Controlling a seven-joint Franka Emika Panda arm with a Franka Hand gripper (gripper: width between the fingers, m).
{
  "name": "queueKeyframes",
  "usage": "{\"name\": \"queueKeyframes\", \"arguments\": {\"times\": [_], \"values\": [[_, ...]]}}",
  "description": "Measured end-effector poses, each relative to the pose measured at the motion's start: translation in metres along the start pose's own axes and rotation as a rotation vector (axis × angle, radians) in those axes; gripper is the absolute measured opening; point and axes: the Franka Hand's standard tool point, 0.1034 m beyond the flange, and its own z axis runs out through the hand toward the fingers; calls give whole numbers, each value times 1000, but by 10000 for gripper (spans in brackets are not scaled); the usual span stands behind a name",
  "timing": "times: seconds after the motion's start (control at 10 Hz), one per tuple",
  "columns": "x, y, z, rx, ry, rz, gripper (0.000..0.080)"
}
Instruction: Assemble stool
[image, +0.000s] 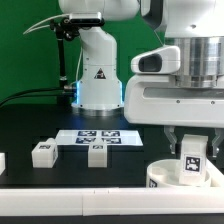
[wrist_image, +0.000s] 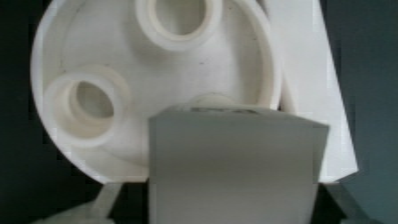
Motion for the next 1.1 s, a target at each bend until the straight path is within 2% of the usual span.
{"name": "queueKeyframes", "arguments": {"times": [0.1, 0.2, 0.4, 0.6, 0.9, 1.0, 1.1], "values": [[0, 0, 0, 1, 0, 79, 341], [-1, -2, 1, 14, 23, 262, 341], [-6, -5, 2, 52, 26, 660, 341], [-8, -7, 3, 93, 8, 914, 341], [-9, -9, 3, 103, -9, 1058, 341], [-9, -10, 3, 116, -18, 1144, 341], [-9, -8, 4, 145, -34, 1292, 341]]}}
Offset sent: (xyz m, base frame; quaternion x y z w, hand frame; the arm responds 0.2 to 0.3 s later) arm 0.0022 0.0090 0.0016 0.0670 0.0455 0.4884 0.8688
